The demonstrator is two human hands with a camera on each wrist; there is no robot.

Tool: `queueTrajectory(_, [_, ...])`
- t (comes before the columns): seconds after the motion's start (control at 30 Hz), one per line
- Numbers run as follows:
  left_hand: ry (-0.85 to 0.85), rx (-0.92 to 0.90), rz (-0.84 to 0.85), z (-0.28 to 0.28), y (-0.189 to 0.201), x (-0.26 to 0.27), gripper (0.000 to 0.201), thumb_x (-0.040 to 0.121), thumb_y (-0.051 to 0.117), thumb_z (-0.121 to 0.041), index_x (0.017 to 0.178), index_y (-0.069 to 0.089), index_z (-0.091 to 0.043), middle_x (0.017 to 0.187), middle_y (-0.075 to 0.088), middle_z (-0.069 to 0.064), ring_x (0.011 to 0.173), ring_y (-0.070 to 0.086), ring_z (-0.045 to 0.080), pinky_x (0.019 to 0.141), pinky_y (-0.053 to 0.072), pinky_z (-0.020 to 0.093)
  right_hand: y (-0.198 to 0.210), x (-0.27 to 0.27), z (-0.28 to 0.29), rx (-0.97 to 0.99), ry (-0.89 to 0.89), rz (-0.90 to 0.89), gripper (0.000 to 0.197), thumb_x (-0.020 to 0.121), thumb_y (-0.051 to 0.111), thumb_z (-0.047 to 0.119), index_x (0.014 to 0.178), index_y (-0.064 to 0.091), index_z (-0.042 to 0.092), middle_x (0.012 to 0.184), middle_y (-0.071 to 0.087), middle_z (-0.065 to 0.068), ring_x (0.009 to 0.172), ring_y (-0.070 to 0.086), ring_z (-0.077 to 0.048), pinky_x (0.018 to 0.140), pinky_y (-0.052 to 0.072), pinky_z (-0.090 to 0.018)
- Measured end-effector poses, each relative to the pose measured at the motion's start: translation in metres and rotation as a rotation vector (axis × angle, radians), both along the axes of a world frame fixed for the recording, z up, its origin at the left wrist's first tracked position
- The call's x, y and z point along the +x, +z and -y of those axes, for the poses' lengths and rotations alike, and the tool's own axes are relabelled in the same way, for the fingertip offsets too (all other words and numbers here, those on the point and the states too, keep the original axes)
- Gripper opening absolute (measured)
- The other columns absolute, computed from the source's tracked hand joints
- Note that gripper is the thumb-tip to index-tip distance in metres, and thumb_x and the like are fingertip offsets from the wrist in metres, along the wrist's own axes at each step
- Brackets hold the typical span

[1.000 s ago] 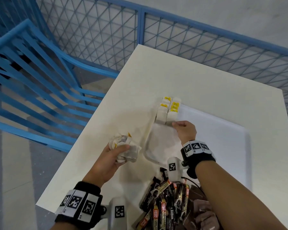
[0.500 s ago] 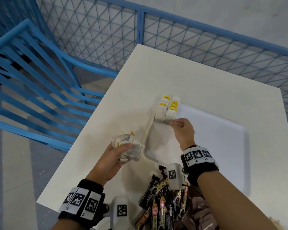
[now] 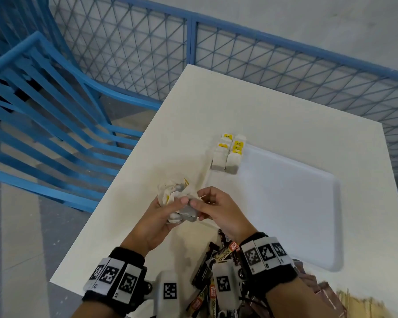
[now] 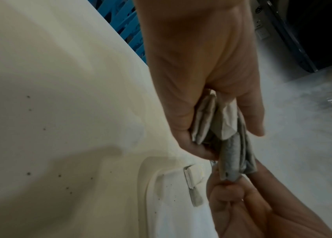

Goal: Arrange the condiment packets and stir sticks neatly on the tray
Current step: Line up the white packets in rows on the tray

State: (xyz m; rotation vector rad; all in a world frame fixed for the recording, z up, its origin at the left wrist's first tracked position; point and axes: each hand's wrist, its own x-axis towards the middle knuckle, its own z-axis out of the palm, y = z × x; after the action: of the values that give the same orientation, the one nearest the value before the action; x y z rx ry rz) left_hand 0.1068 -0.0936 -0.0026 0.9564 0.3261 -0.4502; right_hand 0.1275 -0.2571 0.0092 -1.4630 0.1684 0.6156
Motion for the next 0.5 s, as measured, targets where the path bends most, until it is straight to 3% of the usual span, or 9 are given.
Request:
queueTrajectory(0.07, [-0.019, -0.022, 0.028, -0.0018, 0.0011, -0.0010, 0.083, 0.038, 0.094, -0.038, 0.112, 0.059, -0.024, 0.094, 0.069, 0.004, 0.082, 0.067, 0.014, 0.066, 0.055, 0.022, 0.0012, -0.0008, -0.0003, 0.032, -0.019, -0.002, 0.016, 0.084, 0.066, 0.007, 0.097, 0.056, 0.006, 0.078, 0.058, -0.010, 0.054, 0.058, -0.010, 0.057, 0.051, -0.020])
queueTrajectory(0.13, [-0.063, -0.027, 0.065, -0.0042, 0.0003, -0.0017, 0.083, 0.044, 0.093, -0.033, 0.117, 0.057, -0.016, 0.099, 0.069, 0.007, 0.088, 0.067, 0.016, 0.070, 0.055, 0.023, 0.0032, -0.0014, 0.0005, 0.061, -0.019, 0.000, 0.015, 0.086, 0.063, 0.006, 0.098, 0.055, 0.007, 0.078, 0.059, -0.011, 0.055, 0.060, -0.011, 0.059, 0.052, -0.021])
queueTrajectory(0.2, [-0.097, -0.023, 0.091, -0.0048, 0.0028, -0.0029, 0.073, 0.060, 0.087, -0.020, 0.124, 0.053, -0.008, 0.105, 0.067, 0.011, 0.094, 0.066, 0.018, 0.075, 0.054, 0.024, 0.0050, -0.0024, 0.0021, 0.097, -0.010, 0.014, 0.018, 0.088, 0.060, 0.006, 0.104, 0.053, 0.012, 0.077, 0.060, -0.012, 0.060, 0.061, -0.013, 0.061, 0.053, -0.022])
queueTrajectory(0.27, [-0.096, -0.012, 0.107, -0.0046, 0.0051, -0.0043, 0.049, 0.076, 0.073, -0.003, 0.121, 0.055, -0.007, 0.103, 0.068, 0.013, 0.093, 0.066, 0.019, 0.076, 0.054, 0.024, 0.0058, -0.0031, 0.0041, 0.123, 0.017, 0.038, 0.025, 0.090, 0.057, 0.007, 0.111, 0.051, 0.019, 0.078, 0.061, -0.011, 0.068, 0.062, -0.016, 0.064, 0.054, -0.024])
queueTrajectory(0.37, [-0.103, -0.013, 0.126, -0.0033, 0.0099, -0.0061, 0.036, 0.078, 0.058, 0.003, 0.112, 0.057, -0.008, 0.091, 0.071, 0.008, 0.082, 0.067, 0.015, 0.070, 0.054, 0.022, 0.0067, -0.0044, 0.0052, 0.109, 0.085, 0.086, 0.026, 0.093, 0.051, 0.007, 0.112, 0.056, 0.023, 0.082, 0.057, -0.009, 0.072, 0.062, -0.016, 0.068, 0.053, -0.023])
queueTrajectory(0.5, [-0.084, -0.022, 0.126, -0.0039, 0.0081, -0.0073, 0.039, 0.075, 0.066, -0.001, 0.112, 0.057, -0.009, 0.093, 0.071, 0.007, 0.084, 0.067, 0.016, 0.069, 0.054, 0.022, 0.0057, -0.0062, 0.0062, 0.126, 0.095, 0.097, 0.028, 0.096, 0.045, 0.004, 0.113, 0.058, 0.022, 0.096, 0.053, -0.009, 0.075, 0.061, -0.018, 0.068, 0.052, -0.021])
